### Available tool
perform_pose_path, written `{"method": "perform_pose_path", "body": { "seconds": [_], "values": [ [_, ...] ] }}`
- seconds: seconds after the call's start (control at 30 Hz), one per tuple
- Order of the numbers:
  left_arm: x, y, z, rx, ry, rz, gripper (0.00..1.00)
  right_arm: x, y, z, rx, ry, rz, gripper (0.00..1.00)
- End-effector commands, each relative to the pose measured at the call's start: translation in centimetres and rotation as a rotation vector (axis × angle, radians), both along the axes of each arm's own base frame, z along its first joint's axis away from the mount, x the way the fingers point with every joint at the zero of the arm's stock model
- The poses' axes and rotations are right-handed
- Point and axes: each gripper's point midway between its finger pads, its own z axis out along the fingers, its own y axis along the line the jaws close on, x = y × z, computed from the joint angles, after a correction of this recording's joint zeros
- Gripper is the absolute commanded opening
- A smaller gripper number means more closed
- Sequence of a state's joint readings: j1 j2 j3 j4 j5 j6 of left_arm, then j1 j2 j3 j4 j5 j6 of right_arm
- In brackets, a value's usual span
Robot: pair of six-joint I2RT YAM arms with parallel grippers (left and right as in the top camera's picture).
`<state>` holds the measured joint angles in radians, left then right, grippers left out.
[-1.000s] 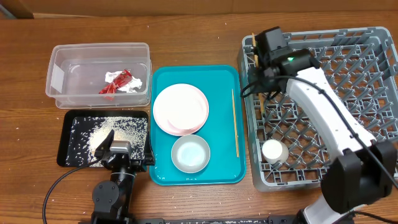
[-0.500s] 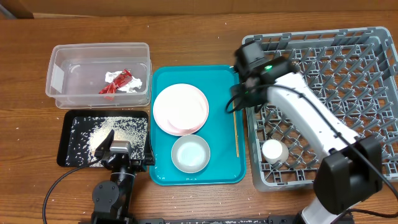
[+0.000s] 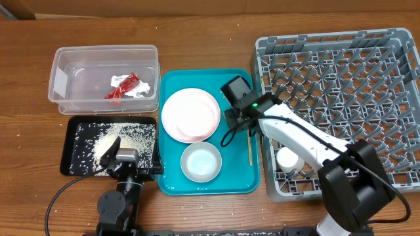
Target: Sort waste into correct bins and load items into the dishwasher
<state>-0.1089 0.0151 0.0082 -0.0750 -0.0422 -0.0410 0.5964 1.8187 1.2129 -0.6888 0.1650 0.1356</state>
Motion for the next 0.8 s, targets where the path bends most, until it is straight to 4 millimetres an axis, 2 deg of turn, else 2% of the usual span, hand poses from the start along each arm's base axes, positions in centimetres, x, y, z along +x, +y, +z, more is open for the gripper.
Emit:
{"method": "perform_pose_path", "body": {
  "seconds": [0.0,0.3,0.4,0.57,0.7,0.77],
  "values": [
    [0.0,0.5,0.1,0.019,-0.008,0.021,1.0,0.1,-1.0,-1.5,-0.032,0.008,-0.034,0.56],
    [0.0,0.5,0.1,0.019,-0.008,0.021,1.0,-1.2,-1.6,-5.9,-0.096,0.118,-0.025,0.56],
    [0.0,0.5,0.1,0.019,-0.008,0.021,1.0,-1.6,-1.7,-6.3,-0.111,0.137,-0.002,0.45],
    [0.0,0.5,0.1,0.019,-0.008,0.021,1.0,-2.0,-1.3,-6.0,-0.1,0.165,0.009,0.16],
    [0.0,0.5,0.1,0.019,-0.008,0.021,1.0,-1.9,-0.6,-5.0,-0.073,0.182,0.017,0.04],
    [0.0,0.5,0.1,0.019,-0.008,0.021,1.0,-1.6,-0.1,-4.1,-0.051,0.176,0.016,0.04]
  ]
}}
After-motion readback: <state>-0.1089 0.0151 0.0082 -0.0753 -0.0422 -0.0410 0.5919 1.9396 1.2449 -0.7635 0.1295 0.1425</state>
